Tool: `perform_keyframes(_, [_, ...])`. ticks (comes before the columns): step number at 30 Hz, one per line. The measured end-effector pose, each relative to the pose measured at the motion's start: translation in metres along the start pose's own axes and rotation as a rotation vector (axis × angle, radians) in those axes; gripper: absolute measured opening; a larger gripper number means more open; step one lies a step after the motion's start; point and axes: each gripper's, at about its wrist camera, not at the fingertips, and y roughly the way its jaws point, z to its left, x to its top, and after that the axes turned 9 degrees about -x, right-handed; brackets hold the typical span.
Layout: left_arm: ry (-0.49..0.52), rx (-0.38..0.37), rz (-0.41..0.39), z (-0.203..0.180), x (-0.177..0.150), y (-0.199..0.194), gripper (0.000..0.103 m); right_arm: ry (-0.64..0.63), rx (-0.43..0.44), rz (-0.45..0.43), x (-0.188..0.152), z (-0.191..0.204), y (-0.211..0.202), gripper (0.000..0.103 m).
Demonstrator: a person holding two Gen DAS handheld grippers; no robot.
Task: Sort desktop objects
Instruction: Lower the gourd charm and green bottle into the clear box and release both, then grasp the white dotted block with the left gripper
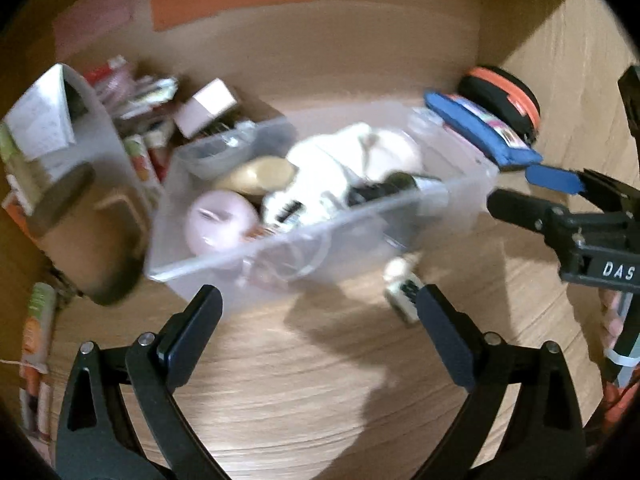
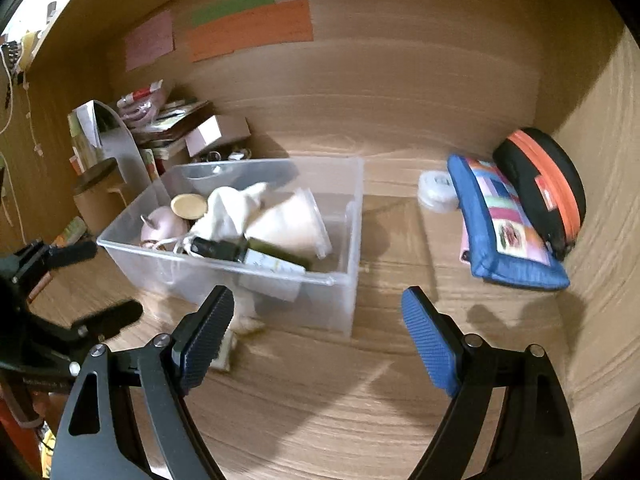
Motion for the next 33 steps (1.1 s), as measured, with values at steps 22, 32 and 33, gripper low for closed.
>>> perform_keyframes(22, [-0.006,-0.050,0.122,-0.034,-0.001,0.056,0.055,0.097,0.167,0.017,-0.014,-0.031,0.008,0.084])
perform_keyframes(32, [-0.010,-0.134,0.114,-0.024,-0.003,0.050,0.024,0.055,0.131,0.057,-0.017,-0.019,0.016,0.084])
perform_keyframes(33, [-0.018,-0.140,0.113,-0.020,-0.005,0.048,0.024,0.047,0.124,0.066,-0.018,-0.016,0.017,0.084])
